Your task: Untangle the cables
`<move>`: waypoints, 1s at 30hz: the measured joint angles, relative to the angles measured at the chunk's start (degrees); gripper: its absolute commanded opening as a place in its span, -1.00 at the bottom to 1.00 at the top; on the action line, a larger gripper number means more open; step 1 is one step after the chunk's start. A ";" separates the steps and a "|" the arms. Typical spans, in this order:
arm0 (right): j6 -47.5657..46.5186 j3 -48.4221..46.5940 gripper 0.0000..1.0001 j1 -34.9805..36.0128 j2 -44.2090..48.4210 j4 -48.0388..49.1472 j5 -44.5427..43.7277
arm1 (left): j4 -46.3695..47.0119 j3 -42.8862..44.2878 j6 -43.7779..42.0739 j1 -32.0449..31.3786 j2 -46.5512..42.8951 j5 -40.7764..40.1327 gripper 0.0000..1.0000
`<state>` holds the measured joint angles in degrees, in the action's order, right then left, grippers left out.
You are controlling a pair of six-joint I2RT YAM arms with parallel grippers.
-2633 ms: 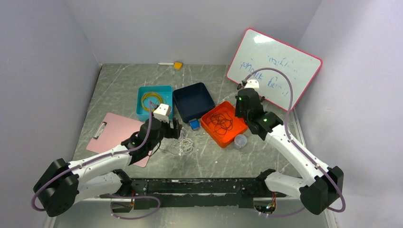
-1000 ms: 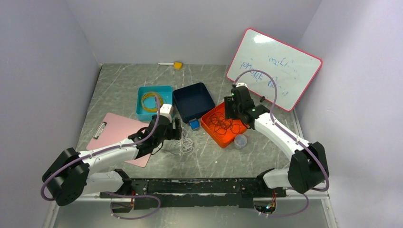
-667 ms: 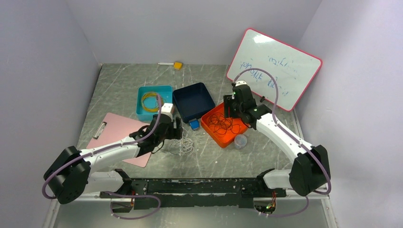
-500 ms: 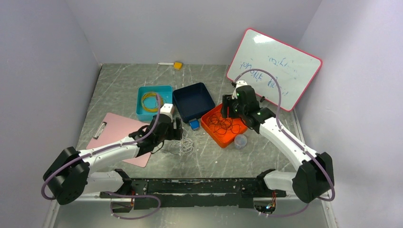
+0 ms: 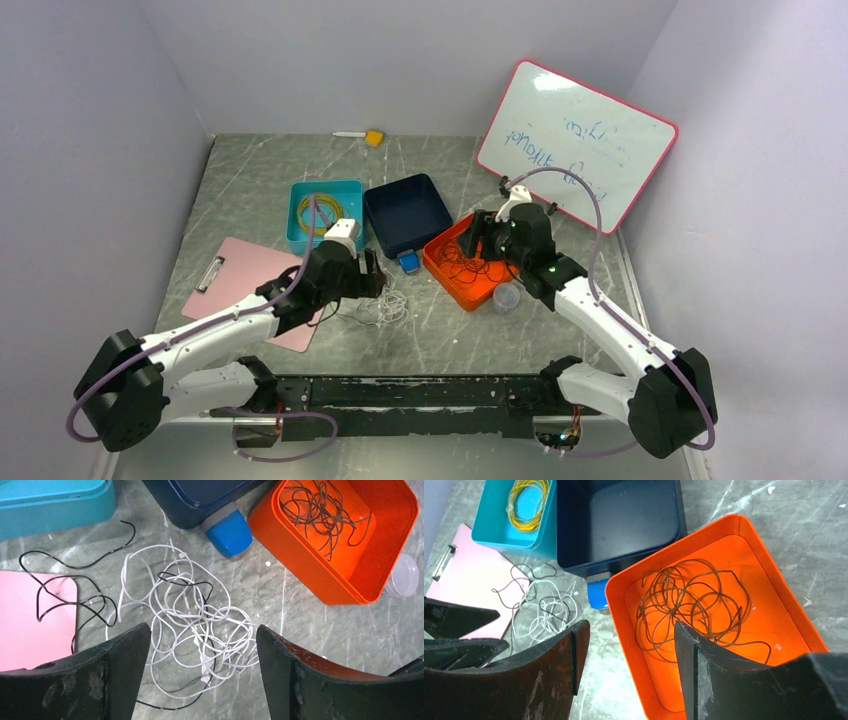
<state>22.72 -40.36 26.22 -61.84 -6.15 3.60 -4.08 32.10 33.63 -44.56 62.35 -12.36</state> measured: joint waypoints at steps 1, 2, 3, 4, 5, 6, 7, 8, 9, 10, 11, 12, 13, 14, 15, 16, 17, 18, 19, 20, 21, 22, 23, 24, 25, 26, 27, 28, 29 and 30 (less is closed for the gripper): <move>0.22 0.00 0.33 -0.02 -0.02 0.57 -0.11 | -0.57 0.00 0.31 0.04 -0.39 0.33 0.64; 0.35 0.00 0.33 -0.02 -0.02 0.79 -0.15 | -1.01 0.00 0.61 0.09 -0.74 0.63 0.64; 0.50 0.00 0.33 -0.02 -0.02 1.05 -0.15 | -1.75 0.13 0.98 0.11 -1.09 0.81 0.64; 0.55 -0.02 0.33 0.00 -0.02 1.20 -0.11 | -2.27 0.31 1.33 0.11 -1.27 0.85 0.64; 0.50 -0.04 0.33 -0.02 -0.11 1.25 -0.04 | -3.15 0.74 1.70 0.11 -1.29 0.85 0.64; 0.39 -0.15 0.33 -0.02 -0.35 1.18 0.09 | -4.00 1.33 1.99 0.11 -1.18 0.85 0.64; 0.17 -0.50 0.33 -0.02 -0.81 1.07 0.33 | -4.87 2.05 2.21 0.11 -1.01 0.83 0.65; -0.11 -0.98 0.33 -0.02 -1.46 1.11 0.63 | -5.35 2.67 2.23 0.11 -0.79 0.83 0.65; -0.52 -1.46 0.33 -0.02 -2.21 1.18 0.96 | -5.70 3.39 2.23 0.11 -0.42 0.83 0.64; -0.85 -1.77 0.33 -0.02 -2.75 1.20 1.27 | -5.92 4.04 2.21 0.13 0.00 0.85 0.65; -1.29 -2.01 0.33 -0.02 -3.34 1.36 1.66 | -6.12 4.66 2.19 0.13 0.42 0.87 0.67; -1.75 -2.10 0.33 -0.02 -3.78 1.60 2.01 | -6.19 5.09 2.16 0.15 0.81 1.05 0.70; -2.25 -2.19 0.33 -0.02 -4.15 1.62 2.32 | -6.25 5.33 2.12 0.15 1.01 1.16 0.73; -2.73 -2.40 0.33 -0.02 -4.57 1.62 2.64 | -6.32 5.49 2.05 0.15 1.18 1.31 0.75; -3.34 -2.69 0.33 -0.02 -4.94 1.60 2.95 | -6.51 5.57 1.99 0.15 1.27 1.53 0.77; -3.89 -3.04 0.33 -0.02 -5.35 1.66 3.32 | -6.58 5.57 1.99 0.17 1.27 1.73 0.78; -4.48 -3.39 0.33 -0.02 -5.70 1.84 3.78 | -6.69 5.57 1.97 0.26 1.27 2.05 0.80; -5.07 -3.74 0.33 -0.02 -6.08 2.03 4.31 | -6.69 5.57 1.95 0.39 1.27 2.36 0.80; -5.53 -4.04 0.33 0.00 -6.29 2.25 4.94 | -6.69 5.57 1.95 0.61 1.27 2.86 0.81; -6.05 -4.22 0.33 0.00 -6.54 2.51 5.60 | -6.67 5.57 1.95 0.92 1.27 3.43 0.81; -6.43 -4.33 0.33 0.00 -6.67 2.64 6.19 | -6.64 5.57 1.95 1.27 1.27 4.04 0.82; -6.80 -4.44 0.33 0.04 -6.88 2.86 6.71 | -6.58 5.57 1.99 1.73 1.27 4.92 0.83; -7.17 -4.57 0.34 0.31 -7.13 2.95 7.21 | -6.45 5.55 1.97 2.01 1.27 5.53 0.83; -7.56 -4.59 0.33 0.61 -7.32 3.10 7.39 | -6.27 5.51 1.99 2.32 1.27 6.38 0.84; -7.85 -4.59 0.34 1.18 -7.48 3.13 7.32 | -5.92 5.38 1.97 2.51 1.27 7.04 0.84; -8.11 -4.59 0.33 1.97 -7.56 3.08 7.23 | -5.51 5.18 1.97 2.75 1.27 7.91 0.84; -8.44 -4.59 0.33 3.13 -7.65 3.10 7.02 | -5.16 4.94 1.97 2.86 1.27 8.55 0.84; -8.70 -4.59 0.34 4.35 -7.69 3.10 6.88 | -4.96 4.74 1.95 2.97 1.31 9.33 0.84; -8.92 -4.59 0.33 5.64 -7.72 3.10 6.49 | -4.66 4.57 1.95 3.02 1.46 10.23 0.84; -9.09 -4.59 0.33 6.56 -7.74 3.10 6.23 | -4.42 4.52 1.95 3.04 1.73 10.93 0.83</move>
<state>13.63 -44.95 32.77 -69.58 -3.05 9.82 -8.49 36.62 35.57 -41.52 64.07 -1.43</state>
